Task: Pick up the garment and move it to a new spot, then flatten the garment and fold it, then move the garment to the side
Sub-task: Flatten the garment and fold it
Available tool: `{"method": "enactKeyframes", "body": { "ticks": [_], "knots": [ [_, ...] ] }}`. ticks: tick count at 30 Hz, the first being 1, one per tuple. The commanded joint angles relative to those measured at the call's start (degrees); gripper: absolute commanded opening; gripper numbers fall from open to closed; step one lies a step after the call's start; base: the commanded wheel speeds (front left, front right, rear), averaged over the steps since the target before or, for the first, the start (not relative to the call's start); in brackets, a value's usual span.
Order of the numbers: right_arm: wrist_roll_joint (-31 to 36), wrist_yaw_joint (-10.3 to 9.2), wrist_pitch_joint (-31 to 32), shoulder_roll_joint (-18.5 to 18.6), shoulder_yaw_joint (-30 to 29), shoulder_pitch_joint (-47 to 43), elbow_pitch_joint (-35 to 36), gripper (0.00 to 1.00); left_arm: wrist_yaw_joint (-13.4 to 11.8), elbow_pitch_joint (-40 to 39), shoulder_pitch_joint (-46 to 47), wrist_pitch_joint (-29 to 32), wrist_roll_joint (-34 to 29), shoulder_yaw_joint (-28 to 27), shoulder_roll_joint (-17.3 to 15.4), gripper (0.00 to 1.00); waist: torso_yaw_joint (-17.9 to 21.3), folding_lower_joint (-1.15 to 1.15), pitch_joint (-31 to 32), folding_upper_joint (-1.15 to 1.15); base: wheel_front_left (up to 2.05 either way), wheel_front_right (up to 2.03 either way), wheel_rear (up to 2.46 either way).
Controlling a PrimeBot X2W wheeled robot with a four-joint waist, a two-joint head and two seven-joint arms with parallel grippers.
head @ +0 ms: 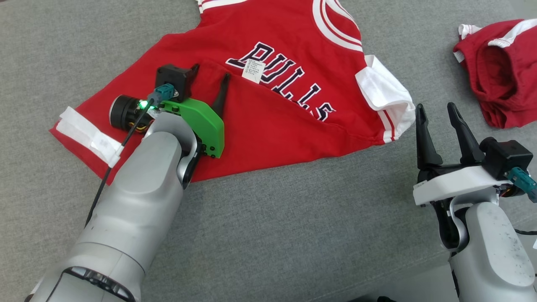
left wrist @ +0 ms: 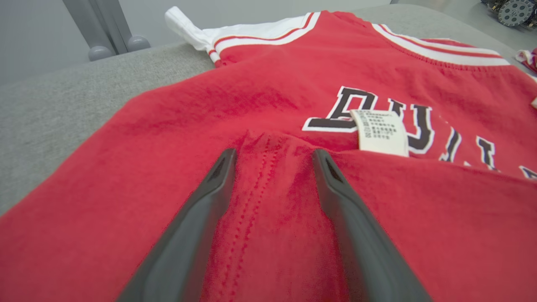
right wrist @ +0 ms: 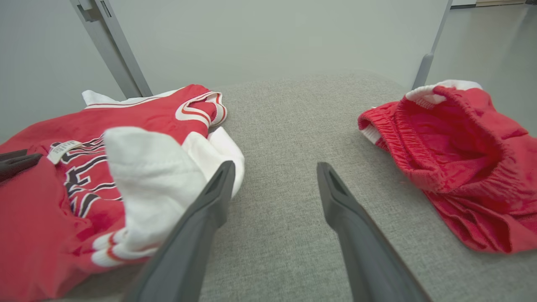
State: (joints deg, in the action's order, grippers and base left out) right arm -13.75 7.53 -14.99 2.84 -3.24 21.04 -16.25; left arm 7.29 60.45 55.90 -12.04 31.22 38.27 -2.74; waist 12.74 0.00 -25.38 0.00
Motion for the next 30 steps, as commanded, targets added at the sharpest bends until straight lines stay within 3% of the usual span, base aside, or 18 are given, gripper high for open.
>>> {"method": "enactKeyframes", "body": {
  "ticks": [1, 9, 13, 20, 30],
  "knots": [
    [-0.13, -0.09, -0.26, 0.17, -0.07, 0.59, -0.14, 1.0, 0.19, 0.45, 0.88, -1.03, 0.49, 1.03, -0.33, 0.0, -0.22, 0.0, 0.07, 0.0, 0.0, 0.0, 0.0],
    [1.09, -0.09, -0.26, 0.18, -1.36, 0.11, -0.9, 1.0, 0.24, -1.84, -0.52, -2.84, 2.68, 3.93, -0.31, 0.0, -1.96, 0.0, 2.1, 0.0, 0.0, 0.0, 0.0],
    [1.91, -0.09, -0.26, 0.18, -2.93, -0.94, -1.18, 1.0, -0.05, -7.38, -1.09, -3.25, 1.92, 1.84, -0.3, 0.0, -4.18, 0.0, 4.45, 0.0, 0.0, 0.0, 0.0],
    [3.88, -0.09, -0.26, 0.19, -4.88, -3.57, -2.0, 1.0, -0.09, -17.15, -9.31, -3.14, -2.18, -1.74, -0.28, 0.0, -9.34, 0.0, 10.4, 0.0, 0.0, 0.0, 0.0],
    [4.72, -0.09, -0.26, 0.2, -6.88, -9.26, -3.88, 1.0, 0.15, -26.24, -28.11, -3.15, -3.73, -6.4, -0.36, 0.0, -15.9, 0.0, 19.46, 0.0, 0.0, 0.0, 0.0]
  ]
}}
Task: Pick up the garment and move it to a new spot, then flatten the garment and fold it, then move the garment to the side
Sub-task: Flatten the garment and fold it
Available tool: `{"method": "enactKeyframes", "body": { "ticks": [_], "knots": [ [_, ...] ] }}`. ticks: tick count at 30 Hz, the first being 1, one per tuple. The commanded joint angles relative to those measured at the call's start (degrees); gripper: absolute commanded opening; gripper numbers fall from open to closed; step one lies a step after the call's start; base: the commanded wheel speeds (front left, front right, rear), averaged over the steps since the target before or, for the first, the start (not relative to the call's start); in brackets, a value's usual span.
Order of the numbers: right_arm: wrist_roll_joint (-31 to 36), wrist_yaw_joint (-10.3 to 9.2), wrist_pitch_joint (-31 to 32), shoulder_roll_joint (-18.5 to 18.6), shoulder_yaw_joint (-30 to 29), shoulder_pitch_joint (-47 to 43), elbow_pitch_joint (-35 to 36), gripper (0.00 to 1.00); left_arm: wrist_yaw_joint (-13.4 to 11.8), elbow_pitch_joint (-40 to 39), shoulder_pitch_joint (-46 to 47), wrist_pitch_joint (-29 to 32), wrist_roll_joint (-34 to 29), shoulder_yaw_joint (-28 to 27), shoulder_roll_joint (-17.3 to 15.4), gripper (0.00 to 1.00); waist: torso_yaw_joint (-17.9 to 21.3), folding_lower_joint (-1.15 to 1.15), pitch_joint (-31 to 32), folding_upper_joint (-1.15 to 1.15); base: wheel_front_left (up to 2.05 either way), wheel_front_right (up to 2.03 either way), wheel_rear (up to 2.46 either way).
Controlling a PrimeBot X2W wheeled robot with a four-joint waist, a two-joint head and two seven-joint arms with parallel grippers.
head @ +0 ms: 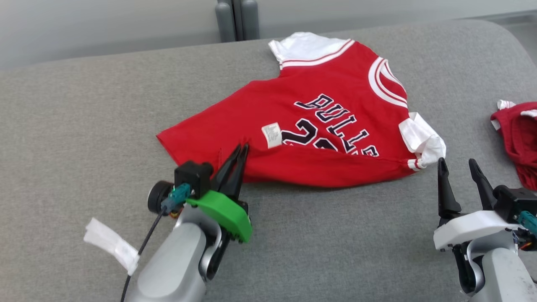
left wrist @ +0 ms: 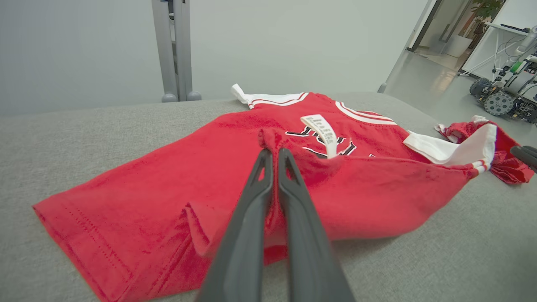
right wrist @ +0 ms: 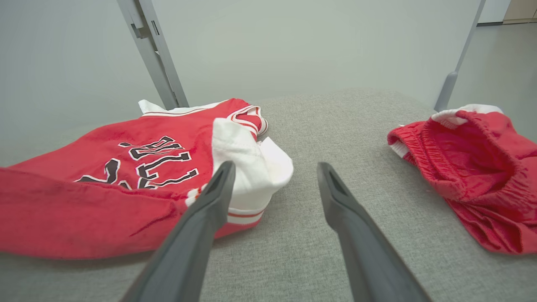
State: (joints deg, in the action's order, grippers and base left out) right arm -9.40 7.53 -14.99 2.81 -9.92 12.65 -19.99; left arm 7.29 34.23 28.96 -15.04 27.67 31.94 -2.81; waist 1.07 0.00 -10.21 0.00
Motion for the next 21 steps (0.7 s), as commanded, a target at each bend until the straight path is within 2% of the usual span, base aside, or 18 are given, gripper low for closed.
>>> {"method": "enactKeyframes", "body": {
  "ticks": [1, 8, 9, 10, 11, 16, 21],
  "knots": [
    [0.41, -0.09, -0.26, 0.23, -0.3, -1.18, -0.24, 1.0, 0.16, -0.2, -2.35, -0.16, -0.15, -0.26, -0.3, 0.0, -4.56, 0.0, 4.66, 0.0, 0.0, 0.0, 0.0],
    [0.13, -0.09, -0.26, 0.23, -1.53, -3.75, -0.61, 1.0, 0.22, -1.03, -13.64, -0.16, 0.49, -1.5, -0.54, 0.0, -7.66, 0.0, 7.05, 0.0, 0.0, 0.0, 0.0],
    [0.15, -0.09, -0.26, 0.22, -1.65, -3.99, -0.66, 1.0, 0.22, -0.83, -14.99, -0.16, 0.71, -1.67, -0.55, 0.3, -7.96, 0.0, 7.2, 0.0, 0.0, 0.0, 0.0],
    [0.13, -0.09, -0.25, 0.22, -1.76, -4.09, -0.7, 1.0, 0.22, -0.65, -16.33, -0.16, 0.85, -1.9, -0.6, 0.68, -8.24, 0.0, 7.21, 0.0, 0.0, 0.0, 0.0],
    [0.12, -0.09, -0.26, 0.23, -1.78, -4.03, -0.7, 1.0, 0.22, -0.52, -17.34, -0.16, 1.22, -2.29, -0.59, 1.0, -8.42, 0.0, 7.17, 0.0, 0.0, 0.0, 0.0],
    [0.08, -0.09, -0.26, 0.23, -1.49, -2.94, -0.35, 1.0, -0.57, -1.06, -20.25, -0.16, 1.26, -5.03, -0.54, 1.0, -8.62, 0.0, 6.15, 0.0, 0.0, 0.0, 0.0],
    [0.4, -0.09, -0.26, 0.24, -0.87, -2.1, -0.51, 1.0, -2.03, -2.68, -17.3, -0.16, 0.27, -9.22, -0.41, 1.0, -7.86, 0.0, 5.0, 0.0, 0.0, 0.0, 0.0]
  ]
}}
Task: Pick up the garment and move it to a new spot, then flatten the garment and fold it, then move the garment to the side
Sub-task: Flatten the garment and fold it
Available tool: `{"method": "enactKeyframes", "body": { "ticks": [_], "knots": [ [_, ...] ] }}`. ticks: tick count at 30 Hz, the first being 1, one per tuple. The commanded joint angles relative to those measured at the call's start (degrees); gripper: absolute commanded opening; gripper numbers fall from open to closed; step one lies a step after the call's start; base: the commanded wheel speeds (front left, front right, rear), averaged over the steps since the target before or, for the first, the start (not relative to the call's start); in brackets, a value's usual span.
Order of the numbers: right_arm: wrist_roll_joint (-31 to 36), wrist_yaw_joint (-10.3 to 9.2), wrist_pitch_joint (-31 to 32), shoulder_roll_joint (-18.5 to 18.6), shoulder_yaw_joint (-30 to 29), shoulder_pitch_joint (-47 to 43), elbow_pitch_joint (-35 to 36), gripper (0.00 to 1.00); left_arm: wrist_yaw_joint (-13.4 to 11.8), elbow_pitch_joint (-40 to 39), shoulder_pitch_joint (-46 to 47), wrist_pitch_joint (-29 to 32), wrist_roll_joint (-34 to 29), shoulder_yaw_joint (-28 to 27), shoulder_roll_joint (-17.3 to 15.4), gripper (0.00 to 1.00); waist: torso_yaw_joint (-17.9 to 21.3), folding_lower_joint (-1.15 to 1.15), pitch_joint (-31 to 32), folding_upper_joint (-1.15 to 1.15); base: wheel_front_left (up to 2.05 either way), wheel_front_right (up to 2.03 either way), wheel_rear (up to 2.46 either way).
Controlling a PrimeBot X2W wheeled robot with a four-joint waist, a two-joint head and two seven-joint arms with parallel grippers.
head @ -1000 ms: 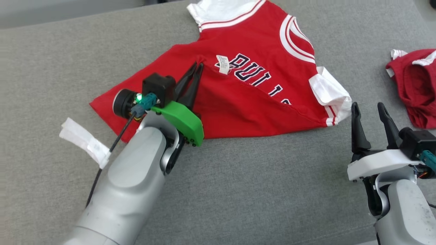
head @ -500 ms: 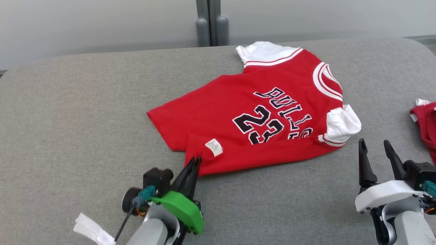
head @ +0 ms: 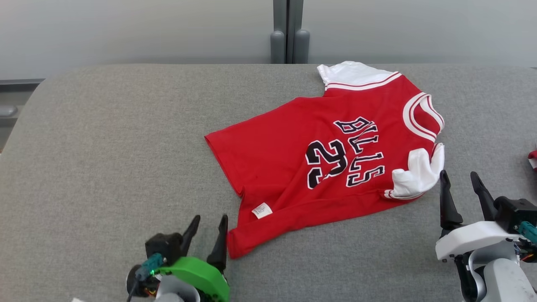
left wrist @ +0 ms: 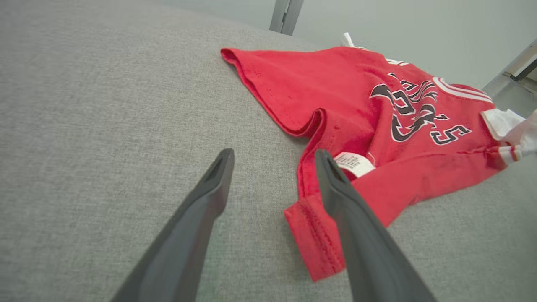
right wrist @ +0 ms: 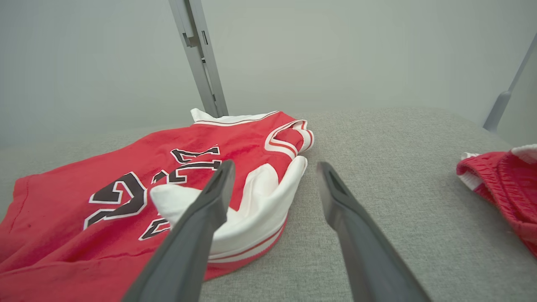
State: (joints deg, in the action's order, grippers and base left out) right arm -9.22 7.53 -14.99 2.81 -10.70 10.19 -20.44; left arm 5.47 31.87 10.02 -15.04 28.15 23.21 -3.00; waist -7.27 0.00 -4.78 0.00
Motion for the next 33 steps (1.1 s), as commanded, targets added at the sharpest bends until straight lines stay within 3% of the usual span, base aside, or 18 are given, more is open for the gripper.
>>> {"method": "enactKeyframes", "body": {
  "ticks": [1, 7, 14, 22, 23, 24, 25, 33],
  "knots": [
    [0.22, -0.09, -0.26, 0.24, 0.02, 0.53, -0.09, 1.0, -0.45, -0.27, 2.31, -0.16, -0.52, -0.94, -0.18, 1.0, 0.73, 0.0, -0.63, 0.0, 0.0, 0.0, 0.0],
    [0.76, -0.09, -0.26, 0.22, 0.66, 1.67, -0.08, 1.0, 0.64, 5.23, 8.97, 1.18, 1.26, 0.34, -0.01, 1.0, 2.89, 0.0, -2.09, 0.0, 0.0, 0.0, 0.0],
    [0.53, -0.09, -0.26, 0.24, 1.57, 2.57, 0.01, 1.0, 1.63, 11.63, 13.57, 4.98, 5.77, 6.07, 0.0, 1.0, 5.55, 0.0, -3.44, 0.0, 0.0, 0.0, 0.0],
    [0.26, -0.09, -0.26, 0.22, 1.8, 3.24, 0.53, 1.0, 1.27, 16.06, 15.97, 3.09, 9.24, 9.04, -0.05, 0.98, 6.81, 0.0, -4.83, 0.0, 0.0, 0.0, 0.0],
    [0.25, -0.09, -0.26, 0.22, 1.81, 3.3, 0.59, 1.0, 1.17, 16.32, 16.37, 2.48, 9.58, 9.12, -0.05, 0.37, 6.86, 0.0, -4.93, 0.0, 0.0, 0.0, 0.0],
    [0.25, -0.09, -0.26, 0.22, 1.82, 3.35, 0.64, 1.0, 1.05, 16.43, 16.84, 1.86, 9.5, 9.14, -0.05, 0.1, 6.88, 0.0, -4.98, 0.0, 0.0, 0.0, 0.0],
    [0.27, -0.09, -0.26, 0.21, 1.83, 3.39, 0.64, 1.0, 1.03, 16.56, 17.22, 1.33, 9.34, 9.16, -0.05, 0.0, 6.88, 0.0, -4.99, 0.0, 0.0, 0.0, 0.0],
    [0.09, -0.09, -0.26, 0.23, 1.21, 2.13, -0.12, 1.0, 1.57, 13.3, 18.56, -0.25, 9.13, 8.73, -0.04, 0.0, 5.39, 0.0, -3.12, 0.0, 0.0, 0.0, 0.0]
  ]
}}
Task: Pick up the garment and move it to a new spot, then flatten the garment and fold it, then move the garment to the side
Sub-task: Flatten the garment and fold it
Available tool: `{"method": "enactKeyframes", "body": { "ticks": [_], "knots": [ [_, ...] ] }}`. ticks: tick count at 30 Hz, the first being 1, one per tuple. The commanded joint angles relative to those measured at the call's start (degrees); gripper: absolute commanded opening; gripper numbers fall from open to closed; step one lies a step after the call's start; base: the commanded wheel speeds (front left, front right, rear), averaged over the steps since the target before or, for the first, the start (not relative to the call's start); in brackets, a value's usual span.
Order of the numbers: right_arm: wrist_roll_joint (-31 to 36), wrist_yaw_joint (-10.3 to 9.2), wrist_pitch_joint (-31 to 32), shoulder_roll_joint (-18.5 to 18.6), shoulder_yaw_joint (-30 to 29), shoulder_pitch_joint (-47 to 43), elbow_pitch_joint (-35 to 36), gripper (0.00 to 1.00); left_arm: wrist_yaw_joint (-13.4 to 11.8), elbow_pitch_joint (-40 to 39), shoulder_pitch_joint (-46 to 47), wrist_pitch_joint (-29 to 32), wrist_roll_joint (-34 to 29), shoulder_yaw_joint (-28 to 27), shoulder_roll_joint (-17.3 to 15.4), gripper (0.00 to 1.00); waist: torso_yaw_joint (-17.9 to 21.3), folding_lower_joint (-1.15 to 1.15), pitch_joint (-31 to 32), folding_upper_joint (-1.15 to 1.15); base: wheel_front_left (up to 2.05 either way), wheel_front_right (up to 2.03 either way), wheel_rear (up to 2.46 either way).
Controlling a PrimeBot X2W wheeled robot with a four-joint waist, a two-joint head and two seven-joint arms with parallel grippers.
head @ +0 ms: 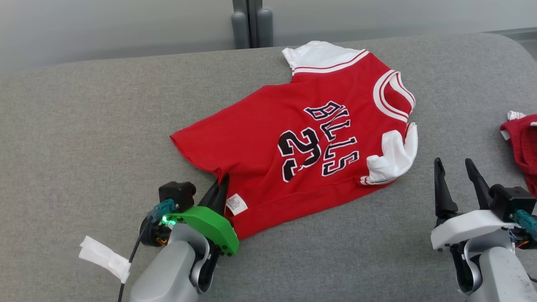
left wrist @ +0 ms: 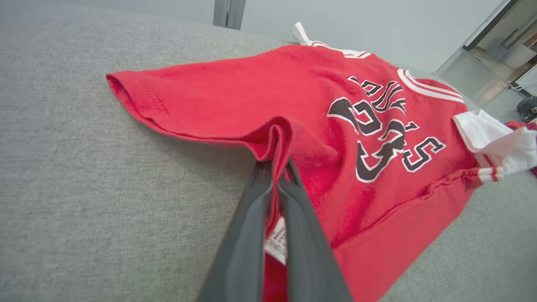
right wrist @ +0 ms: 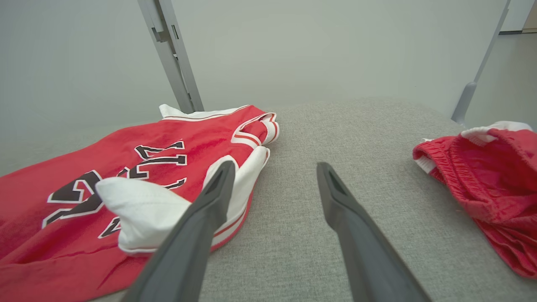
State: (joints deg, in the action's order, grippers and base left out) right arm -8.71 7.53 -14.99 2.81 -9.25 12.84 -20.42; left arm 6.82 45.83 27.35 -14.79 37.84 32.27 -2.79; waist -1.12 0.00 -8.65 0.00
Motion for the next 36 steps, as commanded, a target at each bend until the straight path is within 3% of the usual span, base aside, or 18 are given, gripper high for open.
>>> {"method": "enactKeyframes", "body": {
  "ticks": [1, 10, 19, 29, 36],
  "knots": [
    [-0.5, -0.09, -0.26, 0.21, -0.32, -0.75, -0.27, 1.0, 0.26, -2.3, 0.98, -0.44, -0.71, -1.03, -0.26, 0.0, -1.14, 0.0, 1.13, 0.0, 0.0, 0.0, 0.0],
    [-1.09, -0.09, -0.26, 0.22, -1.13, -2.8, -0.82, 1.0, -0.23, -15.68, -3.42, -0.39, -6.95, -5.7, -0.44, 0.0, -4.47, 0.0, 4.45, 0.0, 0.0, 0.0, 0.0],
    [-1.61, -0.09, -0.26, 0.23, 0.06, -2.0, -0.49, 1.0, -0.39, -19.74, -6.61, -0.4, -10.24, -10.75, -1.31, 0.0, -3.46, 0.0, 3.93, 0.0, 0.0, 0.0, 0.0],
    [-0.93, -0.09, -0.26, 0.22, 1.64, 0.95, 0.48, 1.0, -0.05, -8.13, 3.8, -0.4, -11.5, -13.75, -4.16, 0.0, 0.25, 0.0, -1.1, 0.0, 0.0, 0.0, 0.0],
    [-1.42, -0.09, -0.26, 0.23, 3.53, 3.14, 0.96, 1.0, -1.35, 2.26, 12.09, -0.36, -11.74, -16.22, -6.23, 0.01, 2.88, 0.0, -4.26, 0.0, 0.0, 0.0, 0.0]
  ]
}}
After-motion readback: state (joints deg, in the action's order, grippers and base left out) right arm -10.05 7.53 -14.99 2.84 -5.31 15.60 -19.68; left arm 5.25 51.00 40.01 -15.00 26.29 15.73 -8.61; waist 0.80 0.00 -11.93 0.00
